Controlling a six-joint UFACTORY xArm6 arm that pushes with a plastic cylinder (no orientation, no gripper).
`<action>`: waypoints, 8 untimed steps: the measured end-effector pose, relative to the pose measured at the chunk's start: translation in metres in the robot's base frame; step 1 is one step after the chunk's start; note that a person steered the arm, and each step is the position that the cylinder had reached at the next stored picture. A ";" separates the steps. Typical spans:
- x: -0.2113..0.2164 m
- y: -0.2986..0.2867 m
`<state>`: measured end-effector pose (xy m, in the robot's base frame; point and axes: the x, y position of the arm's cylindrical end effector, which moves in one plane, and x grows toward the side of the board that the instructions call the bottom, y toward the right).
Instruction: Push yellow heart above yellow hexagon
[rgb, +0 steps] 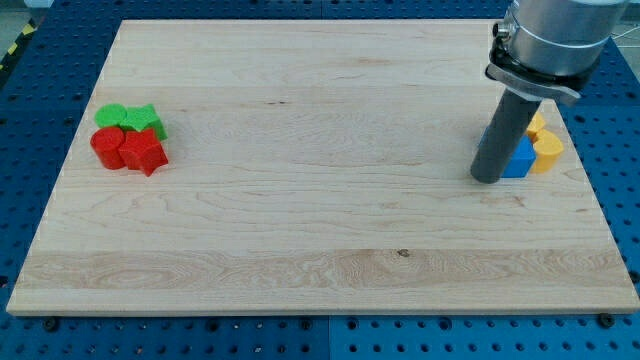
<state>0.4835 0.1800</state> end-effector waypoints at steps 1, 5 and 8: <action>0.017 0.000; -0.030 0.089; -0.033 0.097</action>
<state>0.4504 0.2771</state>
